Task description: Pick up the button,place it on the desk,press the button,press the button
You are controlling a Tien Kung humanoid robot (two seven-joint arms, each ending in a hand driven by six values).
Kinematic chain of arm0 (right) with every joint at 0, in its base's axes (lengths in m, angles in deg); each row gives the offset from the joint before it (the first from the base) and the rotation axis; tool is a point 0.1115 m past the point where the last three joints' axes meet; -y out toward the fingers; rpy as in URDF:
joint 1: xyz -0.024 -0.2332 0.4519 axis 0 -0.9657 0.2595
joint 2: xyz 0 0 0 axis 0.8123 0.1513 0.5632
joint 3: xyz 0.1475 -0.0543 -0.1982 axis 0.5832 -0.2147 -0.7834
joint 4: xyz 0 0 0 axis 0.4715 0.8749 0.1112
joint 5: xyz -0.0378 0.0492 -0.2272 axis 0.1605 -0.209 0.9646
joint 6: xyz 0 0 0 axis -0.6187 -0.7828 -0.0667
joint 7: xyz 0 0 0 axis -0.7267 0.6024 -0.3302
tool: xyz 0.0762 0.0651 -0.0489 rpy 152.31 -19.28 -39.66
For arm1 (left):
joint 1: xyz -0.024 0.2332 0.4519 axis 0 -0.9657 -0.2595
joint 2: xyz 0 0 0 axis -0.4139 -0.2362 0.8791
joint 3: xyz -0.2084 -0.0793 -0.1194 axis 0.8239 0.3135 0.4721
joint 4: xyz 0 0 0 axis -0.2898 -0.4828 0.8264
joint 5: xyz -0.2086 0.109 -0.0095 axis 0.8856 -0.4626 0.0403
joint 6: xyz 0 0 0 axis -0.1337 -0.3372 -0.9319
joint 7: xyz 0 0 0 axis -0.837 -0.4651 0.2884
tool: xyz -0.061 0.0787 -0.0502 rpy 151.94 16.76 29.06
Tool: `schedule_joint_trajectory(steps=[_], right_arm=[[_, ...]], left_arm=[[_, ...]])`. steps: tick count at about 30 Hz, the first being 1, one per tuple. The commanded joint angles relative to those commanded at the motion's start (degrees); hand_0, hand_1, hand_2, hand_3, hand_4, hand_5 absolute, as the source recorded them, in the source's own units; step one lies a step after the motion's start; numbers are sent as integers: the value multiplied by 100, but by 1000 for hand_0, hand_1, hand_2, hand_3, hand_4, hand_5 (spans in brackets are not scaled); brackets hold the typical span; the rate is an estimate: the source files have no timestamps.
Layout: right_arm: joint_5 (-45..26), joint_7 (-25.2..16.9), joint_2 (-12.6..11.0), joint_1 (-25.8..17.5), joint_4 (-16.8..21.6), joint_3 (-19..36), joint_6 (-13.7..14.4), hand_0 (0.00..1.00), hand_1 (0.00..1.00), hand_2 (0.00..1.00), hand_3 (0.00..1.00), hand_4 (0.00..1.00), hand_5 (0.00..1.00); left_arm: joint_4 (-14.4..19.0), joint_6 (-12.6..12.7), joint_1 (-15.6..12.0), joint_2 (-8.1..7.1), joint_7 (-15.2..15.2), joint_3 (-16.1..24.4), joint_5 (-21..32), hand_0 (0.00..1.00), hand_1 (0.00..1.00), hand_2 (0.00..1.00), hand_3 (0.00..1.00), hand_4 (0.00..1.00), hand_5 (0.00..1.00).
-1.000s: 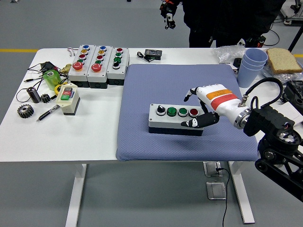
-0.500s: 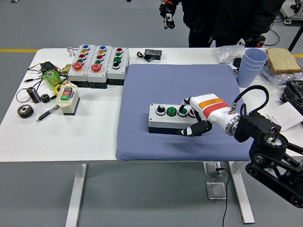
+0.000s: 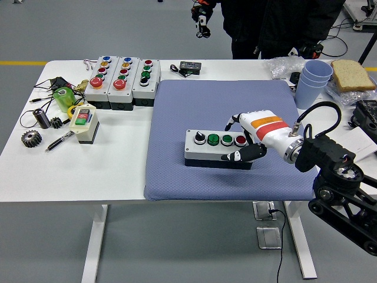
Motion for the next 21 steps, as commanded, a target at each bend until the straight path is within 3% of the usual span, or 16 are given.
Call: schedule_joint_trajectory(steps=[2,5,6,9,11,12,16,17,21], right_arm=[[-117,-60,-33,-10,41,88,119,102,2,162,655,996,563],[-716,-440,-92,-82,-6,282,759,102,2,162,655,996,563],[-971,-533,-99,-92,-16,305,977,363,233,418,756,969,560],[-1661,-1086,-127,-169,-167,522,1410,363,233,418,756,969,560],[-2146,-1541,-143,-208,-243,659,1493,363,233,418,756,969,560],[-2406,-1707,-153,-228,-280,742,1479,722,643,688,784,918,522],[-3449,-2154,-188,-308,-458,1142,1506,722,643,688,784,918,522],[-3635,-2229,-194,-338,-545,1252,1538,768,718,762,760,828,489],[-4604,-2363,-227,-429,-851,1612,1625,768,718,762,760,828,489]], left_arm=[[0,0,-1,-1,-1,7,5,622,658,676,597,334,636],[0,3,1,-3,0,5,8,622,658,676,597,334,636],[0,3,1,-4,1,1,12,622,658,676,597,334,636],[0,5,-2,3,-7,28,-16,622,658,676,597,334,636],[0,5,-5,5,-11,34,-31,622,658,676,597,334,636],[0,7,-9,7,-11,39,-27,622,658,676,598,334,635],[0,8,-26,16,-22,74,-73,622,658,676,598,334,635],[0,8,-34,18,-23,80,-77,622,657,676,599,335,636],[0,8,-50,22,-28,87,-92,622,657,676,599,335,636]])
